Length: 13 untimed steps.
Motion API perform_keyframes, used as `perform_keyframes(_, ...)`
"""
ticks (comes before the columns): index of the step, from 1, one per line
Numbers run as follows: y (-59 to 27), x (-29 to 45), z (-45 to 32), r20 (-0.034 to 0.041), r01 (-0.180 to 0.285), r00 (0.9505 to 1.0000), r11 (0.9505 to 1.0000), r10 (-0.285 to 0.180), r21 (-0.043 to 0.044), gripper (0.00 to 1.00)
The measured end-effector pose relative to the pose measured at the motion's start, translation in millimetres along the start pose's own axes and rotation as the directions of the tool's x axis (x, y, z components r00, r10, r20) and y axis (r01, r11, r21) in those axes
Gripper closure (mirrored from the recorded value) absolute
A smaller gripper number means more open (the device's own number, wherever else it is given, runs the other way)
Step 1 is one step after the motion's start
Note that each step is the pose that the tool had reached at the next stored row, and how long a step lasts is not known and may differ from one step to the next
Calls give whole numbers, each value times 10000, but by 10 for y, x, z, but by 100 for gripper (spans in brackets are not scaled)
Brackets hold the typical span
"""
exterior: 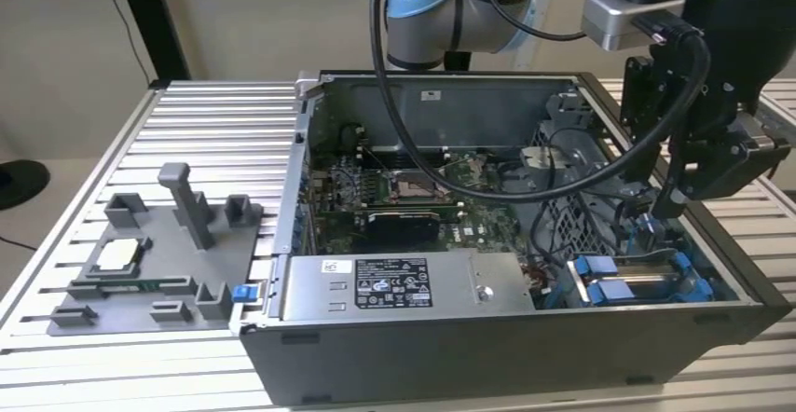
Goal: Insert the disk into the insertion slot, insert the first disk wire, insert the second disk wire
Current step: 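Insert the first disk wire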
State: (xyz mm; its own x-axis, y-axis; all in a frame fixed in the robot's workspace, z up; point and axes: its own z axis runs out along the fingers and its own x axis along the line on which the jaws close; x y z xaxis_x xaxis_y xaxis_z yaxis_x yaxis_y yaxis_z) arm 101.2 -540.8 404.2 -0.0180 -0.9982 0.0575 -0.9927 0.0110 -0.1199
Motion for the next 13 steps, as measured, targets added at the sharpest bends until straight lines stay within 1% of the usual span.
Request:
perform_keyframes(7,0,-1,3,-22,3,10000,10000,-3,0,0)
perform_keyframes(8,0,-1,5,-38,5,10000,10000,-5,1,0)
perform_keyframes(10,1,-1,9,-97,11,10000,10000,-11,1,0)
perform_keyframes(13,9,-2,34,-137,15,9999,10000,-15,4,0)
